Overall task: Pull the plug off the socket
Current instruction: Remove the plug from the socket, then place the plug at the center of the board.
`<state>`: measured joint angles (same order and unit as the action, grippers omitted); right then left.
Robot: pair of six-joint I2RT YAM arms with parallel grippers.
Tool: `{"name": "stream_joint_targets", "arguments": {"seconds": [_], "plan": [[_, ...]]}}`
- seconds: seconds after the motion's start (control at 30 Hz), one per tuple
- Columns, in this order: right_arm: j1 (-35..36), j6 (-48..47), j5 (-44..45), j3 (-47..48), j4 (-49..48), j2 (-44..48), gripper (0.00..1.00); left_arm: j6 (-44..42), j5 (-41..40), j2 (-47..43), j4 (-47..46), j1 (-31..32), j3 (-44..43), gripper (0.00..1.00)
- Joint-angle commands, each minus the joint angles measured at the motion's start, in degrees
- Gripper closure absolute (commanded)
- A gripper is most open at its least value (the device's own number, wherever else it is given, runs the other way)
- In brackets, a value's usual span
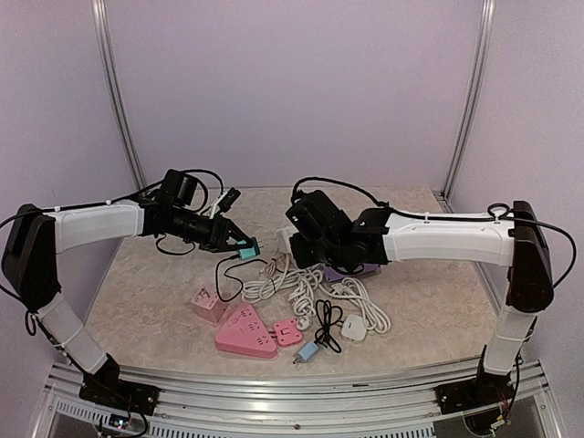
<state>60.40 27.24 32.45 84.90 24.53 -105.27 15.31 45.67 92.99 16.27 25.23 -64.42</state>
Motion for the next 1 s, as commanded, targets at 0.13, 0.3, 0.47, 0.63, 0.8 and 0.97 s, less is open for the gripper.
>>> {"name": "stream_joint_targets", "arguments": {"seconds": [0.13, 0.3, 0.47, 0.63, 0.8, 0.97], "plan": [[-2.1, 0.8, -6.8, -5.5, -9.9, 6.7, 1.00, -1.9, 1.8, -1.8, -0.8, 0.3, -0.3, 1.00], [-2.4, 1.3, -7.6, -7.6, -12.8, 9.2, 1.00, -0.8, -1.9, -0.4, 0.7, -1.6, -0.2, 1.00], [-2.4, 0.8, -7.2, -10.7, -17.3, 13.9, 1.00, 0.5, -5.8, 2.3, 2.1, -5.3, -0.1, 1.00], [-2.4, -0.2, -4.1, -13.4, -18.6, 18.0, 1.00, -1.2, -9.1, 6.2, 6.0, -7.1, -2.3, 1.00], [-2.4, -1.0, -1.3, -14.5, -18.2, 20.2, 1.00, -1.7, -9.6, 10.0, 7.6, -8.2, -3.7, 1.00], [-2.5, -1.1, -1.4, -16.3, -19.5, 21.7, 1.00, -2.0, -9.3, 13.2, 8.9, -8.3, -4.7, 0.98]]}}
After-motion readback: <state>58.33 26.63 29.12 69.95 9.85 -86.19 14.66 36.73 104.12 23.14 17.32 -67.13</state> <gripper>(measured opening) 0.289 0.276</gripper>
